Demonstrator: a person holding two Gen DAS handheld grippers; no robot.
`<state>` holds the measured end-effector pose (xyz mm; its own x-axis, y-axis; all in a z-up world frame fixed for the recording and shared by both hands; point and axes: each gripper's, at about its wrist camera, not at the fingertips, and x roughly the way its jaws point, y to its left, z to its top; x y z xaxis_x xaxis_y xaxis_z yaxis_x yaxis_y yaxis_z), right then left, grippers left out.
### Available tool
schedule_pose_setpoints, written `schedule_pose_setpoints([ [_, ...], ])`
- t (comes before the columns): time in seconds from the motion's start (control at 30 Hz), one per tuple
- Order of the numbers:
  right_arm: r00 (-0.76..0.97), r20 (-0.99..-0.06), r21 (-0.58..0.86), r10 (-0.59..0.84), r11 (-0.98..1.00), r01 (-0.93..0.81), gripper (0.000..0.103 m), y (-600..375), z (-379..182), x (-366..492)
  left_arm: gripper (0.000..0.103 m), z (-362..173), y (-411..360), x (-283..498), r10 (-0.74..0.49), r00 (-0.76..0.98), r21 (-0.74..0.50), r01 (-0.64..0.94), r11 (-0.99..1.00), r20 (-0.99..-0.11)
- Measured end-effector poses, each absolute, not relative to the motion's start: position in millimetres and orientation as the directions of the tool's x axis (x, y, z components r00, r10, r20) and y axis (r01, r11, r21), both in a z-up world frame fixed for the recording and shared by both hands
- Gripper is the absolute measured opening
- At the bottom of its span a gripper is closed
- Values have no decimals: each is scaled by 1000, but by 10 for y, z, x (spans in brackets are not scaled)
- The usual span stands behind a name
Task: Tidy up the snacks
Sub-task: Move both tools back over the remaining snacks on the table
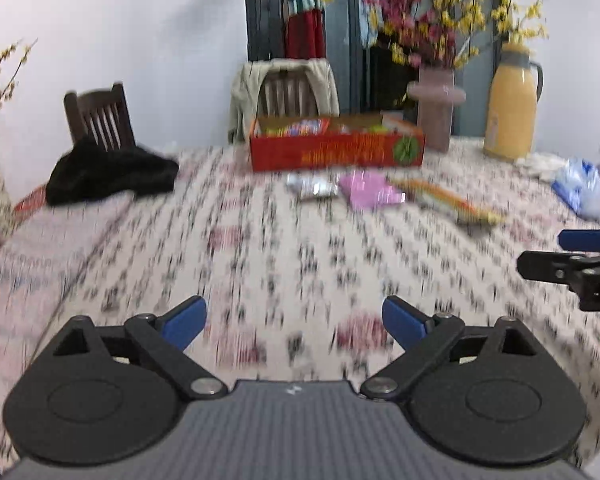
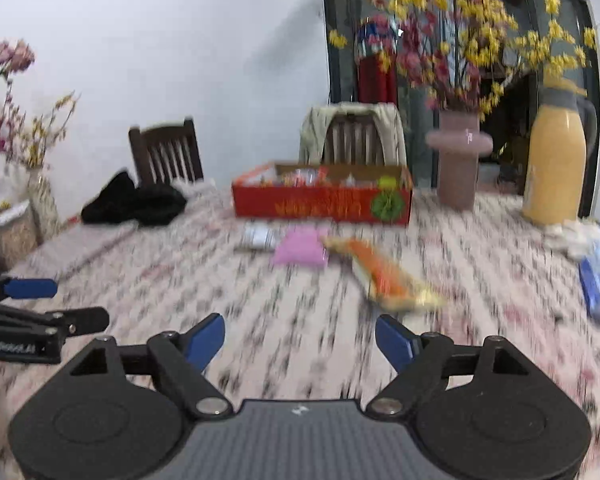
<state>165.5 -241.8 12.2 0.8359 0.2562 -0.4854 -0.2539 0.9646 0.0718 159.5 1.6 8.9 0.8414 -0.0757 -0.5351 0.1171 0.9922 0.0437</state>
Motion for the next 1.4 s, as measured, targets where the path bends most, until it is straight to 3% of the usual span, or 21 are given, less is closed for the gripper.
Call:
schedule_pose_setpoints([
  [0.13, 837, -497, 15, 227, 967, -253, 82, -2355, 68, 1498, 97, 7, 104, 1496, -74, 825, 8, 95, 995, -560],
  [0.67, 826, -512, 7, 235, 963, -270, 82, -2276, 86, 1650, 97, 26, 148, 1613, -96, 824, -22, 100, 995, -559],
  [1.4, 801, -517, 0, 301, 936, -352, 82, -2133, 322, 2448, 97, 174, 221, 2288, -101, 829, -19, 108, 994, -550],
])
